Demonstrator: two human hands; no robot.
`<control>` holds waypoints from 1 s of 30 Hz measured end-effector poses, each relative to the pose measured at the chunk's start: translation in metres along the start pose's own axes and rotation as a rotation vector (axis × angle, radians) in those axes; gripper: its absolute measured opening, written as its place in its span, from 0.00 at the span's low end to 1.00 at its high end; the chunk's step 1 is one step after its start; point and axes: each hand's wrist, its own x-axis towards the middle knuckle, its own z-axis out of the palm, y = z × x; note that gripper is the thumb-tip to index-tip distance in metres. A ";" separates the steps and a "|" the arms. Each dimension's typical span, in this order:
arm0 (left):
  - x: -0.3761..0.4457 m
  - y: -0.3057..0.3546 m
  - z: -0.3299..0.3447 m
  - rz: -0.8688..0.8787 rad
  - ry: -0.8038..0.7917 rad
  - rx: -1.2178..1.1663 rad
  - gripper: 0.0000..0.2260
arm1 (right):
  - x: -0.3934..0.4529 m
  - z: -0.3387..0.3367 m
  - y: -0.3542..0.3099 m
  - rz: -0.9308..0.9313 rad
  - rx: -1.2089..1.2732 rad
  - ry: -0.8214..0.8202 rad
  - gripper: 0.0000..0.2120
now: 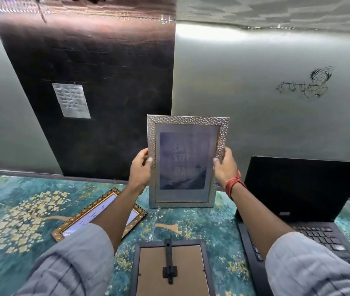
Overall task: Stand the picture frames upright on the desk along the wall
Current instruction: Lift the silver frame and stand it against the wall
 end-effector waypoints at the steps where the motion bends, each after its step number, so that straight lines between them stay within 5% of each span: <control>1: 0.001 -0.001 0.000 -0.009 0.006 -0.013 0.16 | 0.001 0.004 0.003 -0.008 0.012 0.036 0.24; 10: 0.013 -0.013 0.015 0.041 0.007 0.006 0.19 | 0.019 0.007 0.014 0.012 0.067 0.329 0.17; 30: 0.017 -0.004 0.032 0.034 0.010 0.128 0.15 | 0.038 -0.003 0.023 0.084 -0.016 0.326 0.19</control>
